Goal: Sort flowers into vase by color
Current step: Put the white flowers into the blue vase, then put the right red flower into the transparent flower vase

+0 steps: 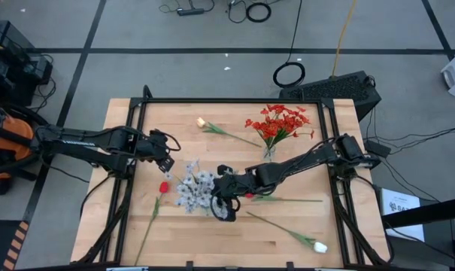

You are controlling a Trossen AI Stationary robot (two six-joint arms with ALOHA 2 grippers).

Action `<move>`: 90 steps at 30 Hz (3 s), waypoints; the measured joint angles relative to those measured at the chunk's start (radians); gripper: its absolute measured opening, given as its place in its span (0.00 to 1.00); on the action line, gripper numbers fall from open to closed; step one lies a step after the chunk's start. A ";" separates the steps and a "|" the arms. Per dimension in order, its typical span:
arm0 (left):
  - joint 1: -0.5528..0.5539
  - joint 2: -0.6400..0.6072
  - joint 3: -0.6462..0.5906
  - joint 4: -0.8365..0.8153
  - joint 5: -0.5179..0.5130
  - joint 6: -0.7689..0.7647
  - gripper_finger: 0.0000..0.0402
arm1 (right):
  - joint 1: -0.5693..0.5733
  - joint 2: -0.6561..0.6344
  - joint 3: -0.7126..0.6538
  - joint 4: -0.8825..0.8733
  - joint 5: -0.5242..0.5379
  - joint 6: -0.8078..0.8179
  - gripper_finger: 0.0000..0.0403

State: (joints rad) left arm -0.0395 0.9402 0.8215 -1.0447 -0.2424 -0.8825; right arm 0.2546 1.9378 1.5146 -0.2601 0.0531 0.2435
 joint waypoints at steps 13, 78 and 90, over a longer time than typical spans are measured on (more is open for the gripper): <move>0.000 0.000 0.000 0.011 0.001 -0.002 0.35 | 0.000 -0.053 0.000 -0.166 -0.004 0.057 0.36; -0.571 0.015 -0.063 -0.140 0.029 -0.762 0.35 | 0.212 -0.611 -0.661 -0.518 -0.164 0.848 0.01; -0.724 0.137 -0.063 -0.103 0.032 -0.969 0.35 | 0.189 -0.593 -0.680 -0.433 -0.005 0.611 0.04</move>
State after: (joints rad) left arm -0.7635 1.0770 0.7589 -1.1474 -0.2104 -1.8512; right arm 0.4438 1.3450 0.8345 -0.6933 0.0483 0.8547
